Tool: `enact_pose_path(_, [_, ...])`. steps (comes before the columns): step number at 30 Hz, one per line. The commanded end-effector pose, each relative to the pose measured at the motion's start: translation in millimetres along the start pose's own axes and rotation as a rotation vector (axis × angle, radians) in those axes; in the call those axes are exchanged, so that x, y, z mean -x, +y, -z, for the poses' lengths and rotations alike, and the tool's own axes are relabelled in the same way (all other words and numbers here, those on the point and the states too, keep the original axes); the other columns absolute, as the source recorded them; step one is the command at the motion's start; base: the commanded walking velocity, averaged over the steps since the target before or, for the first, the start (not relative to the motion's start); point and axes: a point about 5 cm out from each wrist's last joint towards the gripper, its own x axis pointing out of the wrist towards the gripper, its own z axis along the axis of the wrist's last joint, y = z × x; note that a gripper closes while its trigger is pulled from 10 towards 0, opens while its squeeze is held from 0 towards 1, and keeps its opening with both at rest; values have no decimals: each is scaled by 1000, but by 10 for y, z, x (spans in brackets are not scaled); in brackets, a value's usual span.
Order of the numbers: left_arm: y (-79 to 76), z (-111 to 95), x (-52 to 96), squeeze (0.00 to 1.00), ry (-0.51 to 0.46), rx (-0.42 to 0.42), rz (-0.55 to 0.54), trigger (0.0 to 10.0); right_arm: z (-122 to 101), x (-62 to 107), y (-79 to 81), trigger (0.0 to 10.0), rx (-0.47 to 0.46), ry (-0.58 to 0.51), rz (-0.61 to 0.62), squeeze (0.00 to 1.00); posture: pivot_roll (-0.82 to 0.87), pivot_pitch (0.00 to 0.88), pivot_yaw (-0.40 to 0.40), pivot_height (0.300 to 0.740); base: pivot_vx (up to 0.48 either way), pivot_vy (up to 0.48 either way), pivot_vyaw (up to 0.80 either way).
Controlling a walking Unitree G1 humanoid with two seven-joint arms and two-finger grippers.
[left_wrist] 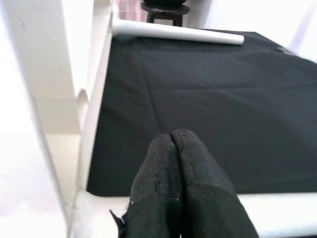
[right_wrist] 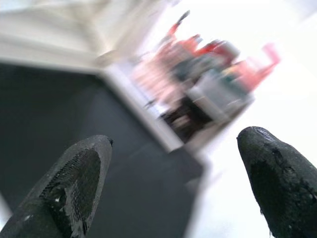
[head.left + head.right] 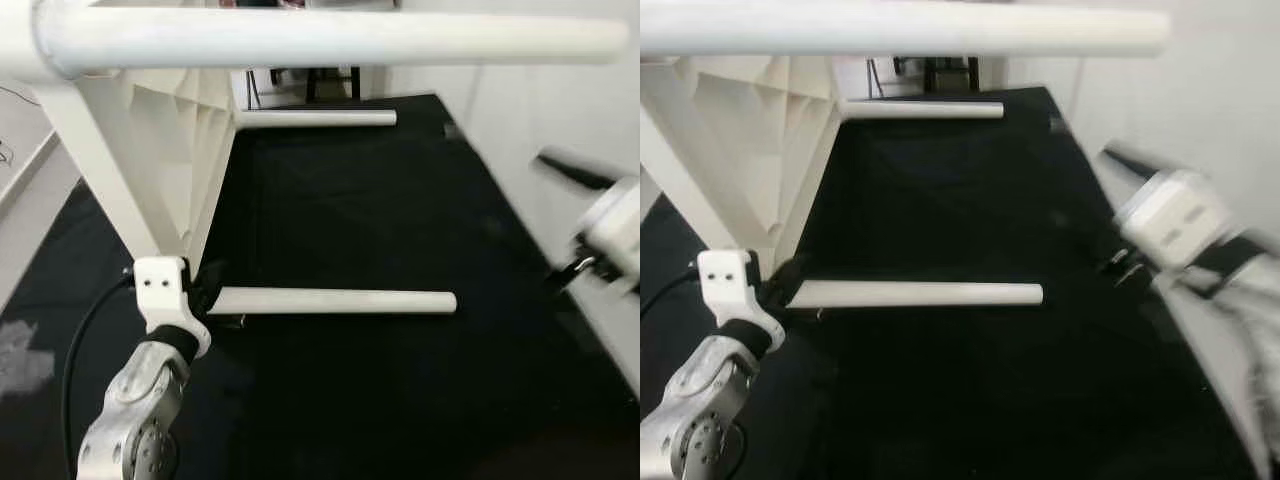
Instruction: Building children table
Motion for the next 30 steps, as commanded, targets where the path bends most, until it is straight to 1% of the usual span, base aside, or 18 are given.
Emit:
enact_pose_path(1, [60,42,-2,0,31,-5,-12,10000,-175,18,-82,10000,68,-51,5,0,-75,91,71,740,0,0,0])
enact_pose_path(2, [60,42,-2,0,31,-5,-12,10000,-175,18,-82,10000,68,-51,5,0,-75,91,71,740,0,0,0])
enact_pose_path(3, [67,43,-19,0,34,-7,-14,10000,-281,30,-200,10000,131,-76,37,0,-69,88,72,740,0,0,0])
enact_pose_path(5, [67,43,-19,0,34,-7,-14,10000,-281,30,-200,10000,131,-76,37,0,-69,88,72,740,0,0,0])
enact_pose_path(7, [73,44,-36,0,35,-5,-18,10000,-371,29,-286,10000,165,-113,50,0,-67,78,77,740,0,0,0])
enact_pose_path(8, [73,44,-36,0,35,-5,-18,10000,-371,29,-286,10000,165,-113,50,0,-67,78,77,740,0,0,0])
enact_pose_path(10, [72,45,-55,0,36,-4,-19,10000,-454,-17,-287,10000,171,-169,13,0,-59,72,77,740,0,0,0])
enact_pose_path(15, [65,48,-61,0,36,-3,-18,10000,-509,-64,-280,10000,180,-203,-10,0,-52,71,72,740,0,0,0])
enact_pose_path(17, [60,50,-63,0,35,0,-18,10000,-587,-151,-278,10000,192,-248,-30,0,-52,71,67,740,0,0,0])
enact_pose_path(18, [60,50,-63,0,35,0,-18,10000,-587,-151,-278,10000,192,-248,-30,0,-52,71,67,740,0,0,0])
enact_pose_path(19, [45,50,-61,0,33,4,-16,10000,-649,-250,-267,10000,212,-286,-48,0,-56,72,58,740,0,0,0])
enact_pose_path(21, [45,50,-61,0,33,4,-16,10000,-649,-250,-267,10000,212,-286,-48,0,-56,72,58,740,0,0,0])
enact_pose_path(22, [32,46,-57,0,30,10,-14,10000,-667,-297,-274,10000,229,-296,-48,0,-58,77,48,740,0,0,0])
enact_pose_path(24, [8,37,-36,0,21,35,-6,10000,-680,-408,-298,10000,292,-294,-38,0,-61,78,40,740,0,0,0])
enact_pose_path(28, [3,35,-32,0,19,42,-4,10000,-681,-433,-304,10000,308,-292,-37,0,-61,78,40,740,0,0,0])
enact_pose_path(30, [-24,21,-1,0,12,70,-13,10000,-710,-524,-319,10000,344,-303,-63,0,-65,90,2,740,0,0,0])
